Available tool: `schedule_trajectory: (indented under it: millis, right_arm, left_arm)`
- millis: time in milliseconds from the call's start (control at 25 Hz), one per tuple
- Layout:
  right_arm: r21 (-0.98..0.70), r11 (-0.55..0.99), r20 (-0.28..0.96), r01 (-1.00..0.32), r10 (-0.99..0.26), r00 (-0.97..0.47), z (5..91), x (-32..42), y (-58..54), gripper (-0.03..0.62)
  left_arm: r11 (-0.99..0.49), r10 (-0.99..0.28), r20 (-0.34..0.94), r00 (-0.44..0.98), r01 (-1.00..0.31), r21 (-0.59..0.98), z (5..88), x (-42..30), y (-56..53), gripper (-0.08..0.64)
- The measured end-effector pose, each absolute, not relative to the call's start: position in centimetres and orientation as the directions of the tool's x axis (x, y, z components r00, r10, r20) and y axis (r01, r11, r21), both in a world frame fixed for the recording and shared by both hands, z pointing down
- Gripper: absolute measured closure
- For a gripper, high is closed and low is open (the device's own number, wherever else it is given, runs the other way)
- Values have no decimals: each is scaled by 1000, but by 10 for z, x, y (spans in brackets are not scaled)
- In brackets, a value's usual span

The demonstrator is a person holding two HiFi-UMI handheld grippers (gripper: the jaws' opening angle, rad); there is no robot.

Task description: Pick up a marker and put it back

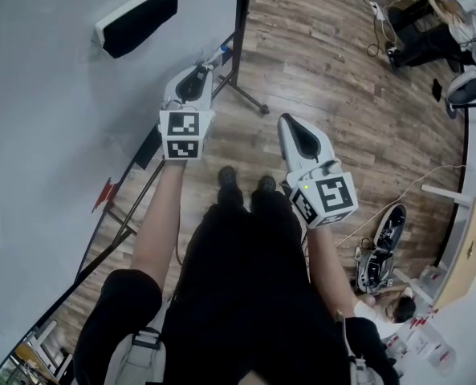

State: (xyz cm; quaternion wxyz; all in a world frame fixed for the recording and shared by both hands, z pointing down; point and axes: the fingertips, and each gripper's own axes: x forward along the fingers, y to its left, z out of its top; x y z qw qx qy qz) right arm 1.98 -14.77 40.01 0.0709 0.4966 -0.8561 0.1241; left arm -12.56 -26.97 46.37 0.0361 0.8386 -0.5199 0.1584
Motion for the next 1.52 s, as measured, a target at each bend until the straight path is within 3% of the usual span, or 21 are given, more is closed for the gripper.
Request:
schedule_trajectory:
  millis: [840, 1520]
  right_arm:
    - [-161, 594, 158, -788, -773, -615, 368, 79, -113, 591]
    - [-191, 685, 102, -703, -699, -708, 354, 121, -72, 591]
  left_arm:
    - [-333, -930, 195, 310, -938, -96, 381, -84, -188, 485]
    - [-346, -929, 148, 338, -937, -35, 347, -14, -62, 483]
